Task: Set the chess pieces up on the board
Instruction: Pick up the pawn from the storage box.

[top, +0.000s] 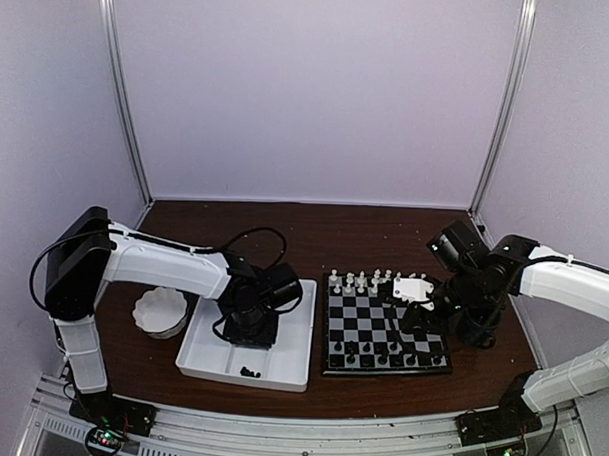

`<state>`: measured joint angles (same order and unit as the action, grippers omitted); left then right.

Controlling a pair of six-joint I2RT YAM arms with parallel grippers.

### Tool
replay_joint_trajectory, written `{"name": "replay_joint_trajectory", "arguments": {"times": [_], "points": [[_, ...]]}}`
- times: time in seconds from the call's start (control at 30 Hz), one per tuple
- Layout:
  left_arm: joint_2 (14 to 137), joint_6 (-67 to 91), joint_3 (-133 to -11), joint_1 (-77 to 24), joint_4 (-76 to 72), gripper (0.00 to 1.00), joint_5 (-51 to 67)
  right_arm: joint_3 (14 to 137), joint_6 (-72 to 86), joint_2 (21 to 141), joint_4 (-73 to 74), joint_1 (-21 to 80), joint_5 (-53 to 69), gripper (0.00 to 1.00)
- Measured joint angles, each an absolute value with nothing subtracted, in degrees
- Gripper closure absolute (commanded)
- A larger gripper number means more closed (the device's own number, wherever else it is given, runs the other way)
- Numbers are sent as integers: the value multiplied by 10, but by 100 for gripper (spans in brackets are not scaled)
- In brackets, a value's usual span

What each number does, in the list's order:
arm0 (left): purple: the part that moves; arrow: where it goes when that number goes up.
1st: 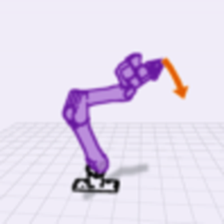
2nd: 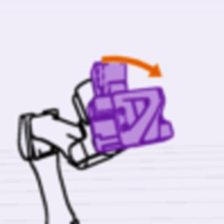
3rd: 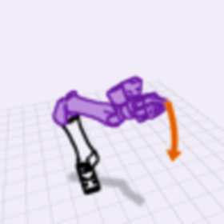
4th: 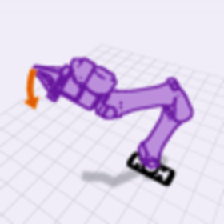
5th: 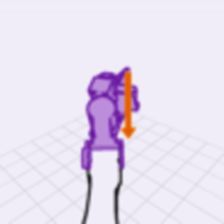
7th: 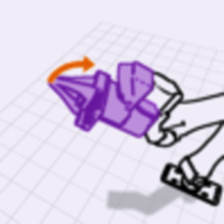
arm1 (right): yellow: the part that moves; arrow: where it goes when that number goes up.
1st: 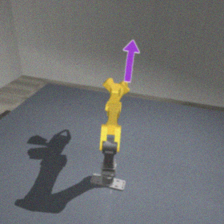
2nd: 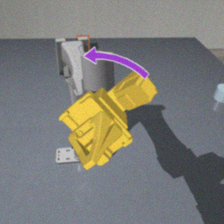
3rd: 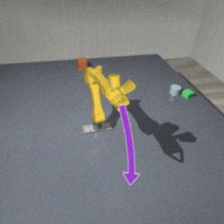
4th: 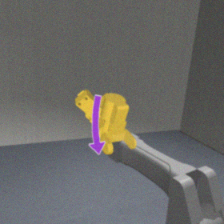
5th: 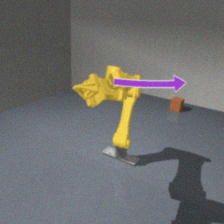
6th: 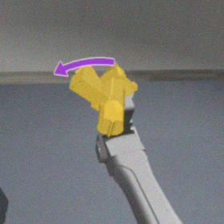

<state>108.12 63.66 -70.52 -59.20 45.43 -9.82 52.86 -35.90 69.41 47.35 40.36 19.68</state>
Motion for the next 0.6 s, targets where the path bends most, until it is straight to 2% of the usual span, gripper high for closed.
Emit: {"name": "replay_joint_trajectory", "arguments": {"times": [0.23, 0.6], "points": [[1084, 571, -770, -592, 515, 48, -131, 529, -359, 694, 474, 402, 197, 71], [1111, 549, -781, -588, 558, 45, -147, 529, -359, 696, 474, 401, 197, 71]]}}
